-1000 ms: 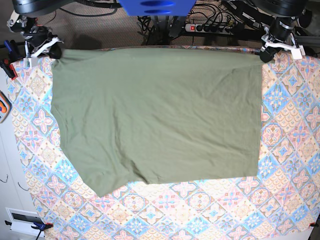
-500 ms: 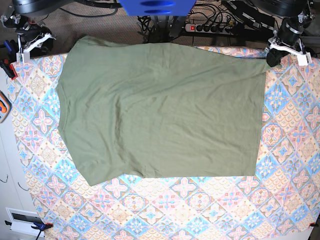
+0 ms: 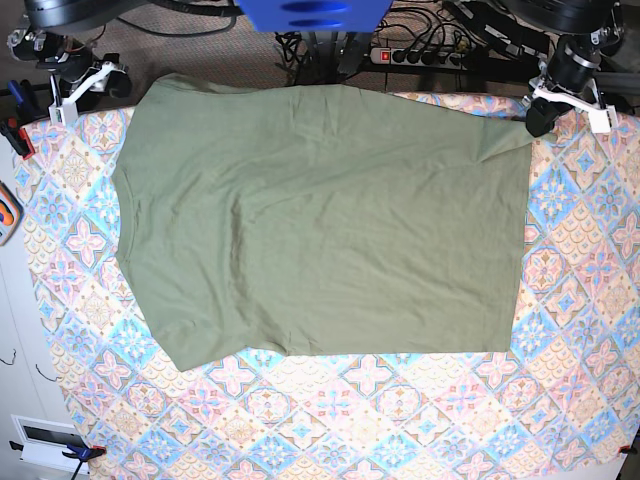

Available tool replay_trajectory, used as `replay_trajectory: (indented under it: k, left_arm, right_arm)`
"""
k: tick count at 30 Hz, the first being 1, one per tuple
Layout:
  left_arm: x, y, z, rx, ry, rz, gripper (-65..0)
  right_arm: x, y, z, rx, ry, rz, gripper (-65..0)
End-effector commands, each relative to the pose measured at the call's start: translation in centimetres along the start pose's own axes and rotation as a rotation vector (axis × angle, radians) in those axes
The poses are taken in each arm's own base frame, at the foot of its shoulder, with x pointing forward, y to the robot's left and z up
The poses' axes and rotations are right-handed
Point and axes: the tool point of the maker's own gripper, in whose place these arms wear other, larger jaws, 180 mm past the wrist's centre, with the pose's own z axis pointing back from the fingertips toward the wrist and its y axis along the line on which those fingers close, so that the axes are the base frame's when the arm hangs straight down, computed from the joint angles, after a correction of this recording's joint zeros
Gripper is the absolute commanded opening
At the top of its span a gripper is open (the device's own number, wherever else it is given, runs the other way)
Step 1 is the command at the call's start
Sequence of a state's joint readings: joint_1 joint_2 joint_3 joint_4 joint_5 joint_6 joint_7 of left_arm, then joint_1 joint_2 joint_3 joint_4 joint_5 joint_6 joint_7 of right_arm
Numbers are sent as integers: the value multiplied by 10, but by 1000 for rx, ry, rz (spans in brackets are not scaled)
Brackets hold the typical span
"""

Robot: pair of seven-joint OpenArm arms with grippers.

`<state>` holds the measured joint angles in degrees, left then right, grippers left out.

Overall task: Layout the t-shirt on the table in an organized manner, then fold the t-shirt properly
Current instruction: 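Hold the shirt corners with both grippers, smoothing the shirt flat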

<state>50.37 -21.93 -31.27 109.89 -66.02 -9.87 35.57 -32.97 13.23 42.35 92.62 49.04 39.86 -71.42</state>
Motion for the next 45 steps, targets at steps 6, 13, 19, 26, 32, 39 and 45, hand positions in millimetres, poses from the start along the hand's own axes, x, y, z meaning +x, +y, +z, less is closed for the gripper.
replay_trajectory:
  k: [6,13,19,26,32,39,45]
  left_arm:
    - [7,-4,2,-14,-18,-17,-650]
    - [7,-3,2,-12,-17,-15,-650]
    - [7,-3,2,-12,-17,-15,-650]
    - [7,-3,2,-12,-16,-17,-650]
    - [7,-3,2,-12,-17,-16,-650]
    - [7,-3,2,-12,-17,-16,-650]
    - [7,-3,2,-12,-17,-16,-650]
  right_arm:
    - [2,-2,0,-16,25,45,-369]
    - [-5,20,-16,52,68,86,-365]
    - [-7,14,-28,54,82,43,-314]
    - [-23,6,-32,41,127,11,-272]
    - [-22,9,-32,47,131,22,-256]
    - [-29,34,-47,114,170,73,-224]
    - [-29,33,-48,115,171,71,-224]
